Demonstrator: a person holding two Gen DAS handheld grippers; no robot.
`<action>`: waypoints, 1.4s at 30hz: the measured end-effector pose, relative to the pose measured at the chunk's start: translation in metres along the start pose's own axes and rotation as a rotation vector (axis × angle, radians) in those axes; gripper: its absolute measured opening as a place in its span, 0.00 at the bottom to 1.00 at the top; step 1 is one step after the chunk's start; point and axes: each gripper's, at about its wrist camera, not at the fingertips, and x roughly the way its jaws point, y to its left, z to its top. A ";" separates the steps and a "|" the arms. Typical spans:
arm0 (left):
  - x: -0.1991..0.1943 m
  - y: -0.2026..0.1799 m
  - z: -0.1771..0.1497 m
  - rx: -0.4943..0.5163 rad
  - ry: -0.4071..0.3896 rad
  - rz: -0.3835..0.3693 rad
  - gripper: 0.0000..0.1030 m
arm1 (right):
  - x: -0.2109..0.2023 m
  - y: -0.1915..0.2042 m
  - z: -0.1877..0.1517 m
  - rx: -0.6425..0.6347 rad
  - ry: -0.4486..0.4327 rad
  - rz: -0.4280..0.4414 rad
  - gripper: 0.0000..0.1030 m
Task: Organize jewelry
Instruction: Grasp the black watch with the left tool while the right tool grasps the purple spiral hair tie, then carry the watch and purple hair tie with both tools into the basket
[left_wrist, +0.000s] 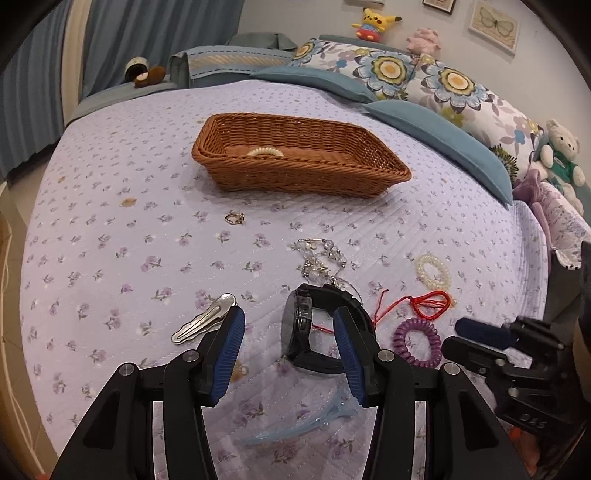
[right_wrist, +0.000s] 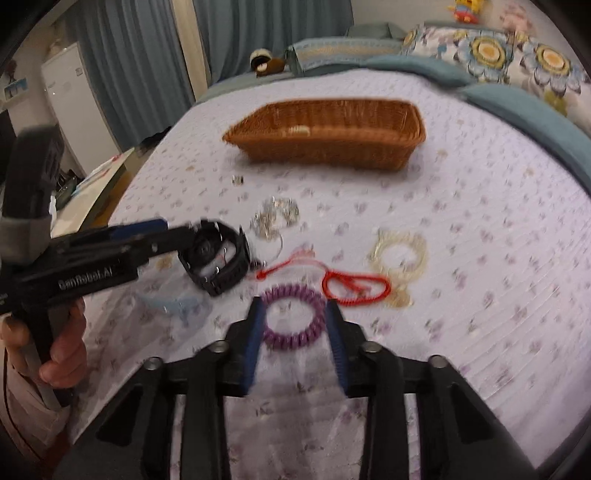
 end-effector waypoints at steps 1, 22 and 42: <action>0.001 0.000 0.000 -0.005 0.002 0.002 0.50 | 0.002 -0.003 0.000 0.013 0.008 -0.003 0.27; 0.035 -0.012 -0.001 0.020 0.095 0.053 0.15 | 0.035 0.004 0.007 -0.021 0.071 -0.070 0.14; 0.002 -0.001 0.014 -0.018 -0.022 0.020 0.14 | -0.001 0.012 0.019 -0.016 -0.079 -0.003 0.13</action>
